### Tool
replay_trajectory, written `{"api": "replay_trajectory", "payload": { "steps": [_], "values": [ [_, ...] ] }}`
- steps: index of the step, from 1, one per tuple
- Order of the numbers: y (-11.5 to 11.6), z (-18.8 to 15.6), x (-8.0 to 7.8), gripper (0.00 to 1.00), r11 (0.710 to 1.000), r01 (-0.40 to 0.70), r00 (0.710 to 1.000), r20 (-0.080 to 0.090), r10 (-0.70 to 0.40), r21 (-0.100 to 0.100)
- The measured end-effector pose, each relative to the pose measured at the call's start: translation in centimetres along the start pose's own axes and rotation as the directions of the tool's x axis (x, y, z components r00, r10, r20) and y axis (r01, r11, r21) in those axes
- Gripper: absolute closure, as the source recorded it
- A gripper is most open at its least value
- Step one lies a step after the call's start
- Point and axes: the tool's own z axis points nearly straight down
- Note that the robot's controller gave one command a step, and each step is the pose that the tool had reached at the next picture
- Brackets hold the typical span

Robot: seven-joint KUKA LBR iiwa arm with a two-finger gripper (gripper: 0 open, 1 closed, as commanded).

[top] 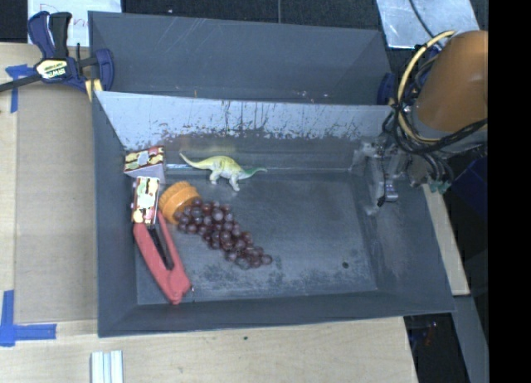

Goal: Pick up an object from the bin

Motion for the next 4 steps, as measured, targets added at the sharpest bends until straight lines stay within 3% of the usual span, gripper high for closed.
{"api": "replay_trajectory", "payload": {
  "steps": [1,2,3,4],
  "values": [
    [0.0,0.0,0.0,0.0,1.0,0.0,1.0,0.0,0.0,0.0],
    [4.0,3.6,-2.1,0.0,1.0,-0.006,1.0,0.003,0.006,0.001],
    [5.1,4.0,-1.6,0.0,1.0,-0.027,1.0,-0.001,0.027,0.0],
    [10.5,7.2,-2.6,0.0,1.0,-0.018,1.0,0.007,0.018,0.001]
  ]
}}
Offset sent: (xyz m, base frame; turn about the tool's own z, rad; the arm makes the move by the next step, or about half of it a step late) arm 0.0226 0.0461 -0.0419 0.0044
